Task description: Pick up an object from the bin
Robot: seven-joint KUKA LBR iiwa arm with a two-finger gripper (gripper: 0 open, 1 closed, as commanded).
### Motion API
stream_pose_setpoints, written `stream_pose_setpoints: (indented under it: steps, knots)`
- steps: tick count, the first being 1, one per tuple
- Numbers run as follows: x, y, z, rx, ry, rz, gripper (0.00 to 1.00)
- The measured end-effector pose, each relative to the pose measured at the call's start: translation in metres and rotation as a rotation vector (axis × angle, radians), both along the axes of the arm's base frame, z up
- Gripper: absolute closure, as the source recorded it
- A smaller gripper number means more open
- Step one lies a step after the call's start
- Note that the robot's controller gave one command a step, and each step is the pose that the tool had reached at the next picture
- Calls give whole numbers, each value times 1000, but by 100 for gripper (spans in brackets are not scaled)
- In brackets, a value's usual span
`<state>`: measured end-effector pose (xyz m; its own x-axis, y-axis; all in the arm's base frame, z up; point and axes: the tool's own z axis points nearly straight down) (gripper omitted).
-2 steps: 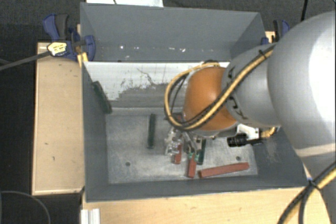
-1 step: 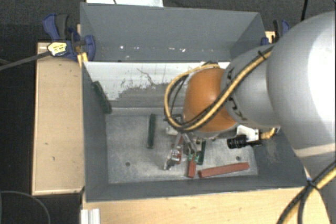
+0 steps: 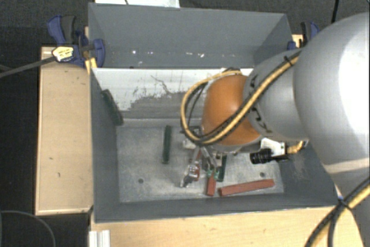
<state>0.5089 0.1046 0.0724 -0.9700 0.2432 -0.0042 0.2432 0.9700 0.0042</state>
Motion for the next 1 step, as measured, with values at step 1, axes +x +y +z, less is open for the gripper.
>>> stream_pose_setpoints:
  steps: [1]
  knots:
    - [5, -25, 43, -3, 9, -61, 0]
